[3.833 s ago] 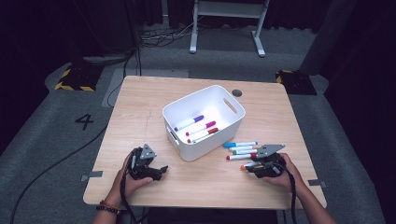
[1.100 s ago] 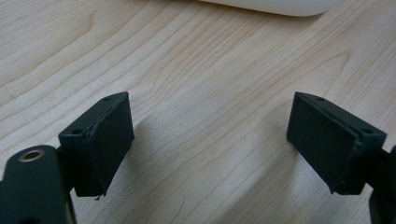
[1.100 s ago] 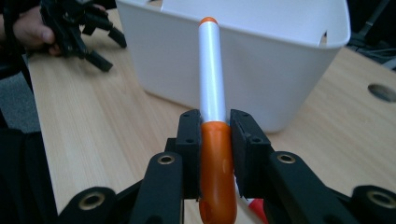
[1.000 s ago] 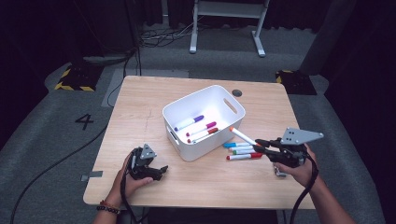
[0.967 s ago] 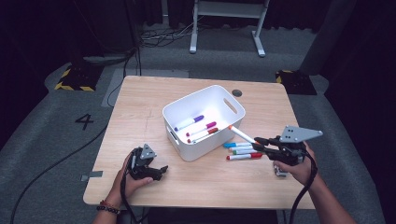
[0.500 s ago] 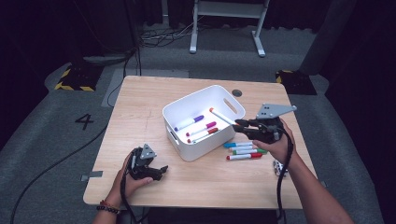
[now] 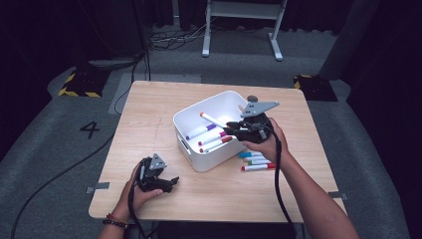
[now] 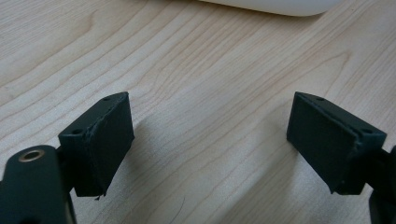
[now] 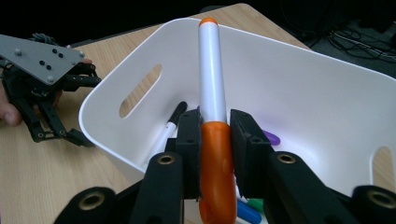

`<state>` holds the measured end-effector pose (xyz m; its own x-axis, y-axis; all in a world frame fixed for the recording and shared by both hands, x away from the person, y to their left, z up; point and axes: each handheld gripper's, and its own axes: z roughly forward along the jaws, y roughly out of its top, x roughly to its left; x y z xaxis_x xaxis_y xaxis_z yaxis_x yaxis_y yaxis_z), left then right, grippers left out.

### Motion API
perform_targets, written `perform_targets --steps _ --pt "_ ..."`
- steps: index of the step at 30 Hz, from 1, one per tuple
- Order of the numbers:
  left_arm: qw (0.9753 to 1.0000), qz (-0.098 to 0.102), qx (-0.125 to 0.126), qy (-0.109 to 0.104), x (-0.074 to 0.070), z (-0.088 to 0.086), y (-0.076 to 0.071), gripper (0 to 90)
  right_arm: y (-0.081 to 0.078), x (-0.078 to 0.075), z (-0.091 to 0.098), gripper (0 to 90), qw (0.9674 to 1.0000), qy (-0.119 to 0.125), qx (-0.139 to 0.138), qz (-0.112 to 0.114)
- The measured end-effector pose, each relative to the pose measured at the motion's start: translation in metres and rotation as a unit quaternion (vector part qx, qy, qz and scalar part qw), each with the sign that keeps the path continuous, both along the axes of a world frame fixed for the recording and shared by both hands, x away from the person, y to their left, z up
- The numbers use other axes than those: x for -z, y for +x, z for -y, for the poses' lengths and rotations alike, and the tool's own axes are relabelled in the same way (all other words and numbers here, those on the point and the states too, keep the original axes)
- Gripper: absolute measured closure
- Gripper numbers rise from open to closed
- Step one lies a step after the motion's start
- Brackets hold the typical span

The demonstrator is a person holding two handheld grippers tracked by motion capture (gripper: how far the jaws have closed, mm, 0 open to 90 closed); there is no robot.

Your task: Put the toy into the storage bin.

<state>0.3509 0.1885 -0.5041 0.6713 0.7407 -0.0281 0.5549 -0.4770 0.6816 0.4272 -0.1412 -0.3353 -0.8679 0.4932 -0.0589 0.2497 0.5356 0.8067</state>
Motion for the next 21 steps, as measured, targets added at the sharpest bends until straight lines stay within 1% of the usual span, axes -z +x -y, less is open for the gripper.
perform_targets --steps 2,5,10,12,15,19,21 --pt "1.0 0.0 0.0 0.0 0.0 0.0 0.0 14.8 0.001 0.0 -0.008 74.8 1.0 -0.007 -0.001 -0.001" --pt "1.0 0.0 0.001 0.0 0.0 0.0 0.0 14.8 0.003 0.001 -0.019 74.9 0.9999 -0.012 -0.007 -0.004" --pt "1.0 0.0 0.0 0.0 0.0 0.0 0.0 14.8 0.006 0.005 -0.036 74.9 0.9995 -0.029 -0.004 -0.014" --pt "1.0 0.0 0.001 0.001 0.0 0.0 0.0 14.8 0.007 0.006 -0.041 74.8 0.9994 -0.031 -0.007 -0.016" --pt "1.0 0.0 0.0 0.0 0.0 0.0 0.0 14.8 0.008 0.009 -0.049 74.8 0.999 -0.038 -0.005 -0.023" --pt "1.0 0.0 0.001 0.0 0.0 0.0 0.0 14.9 0.01 0.011 -0.06 74.8 0.9982 -0.052 -0.001 -0.029" --pt "1.0 0.0 0.001 0.0 0.0 0.0 0.0 14.8 0.01 0.011 -0.062 74.9 0.998 -0.054 0.001 -0.032"
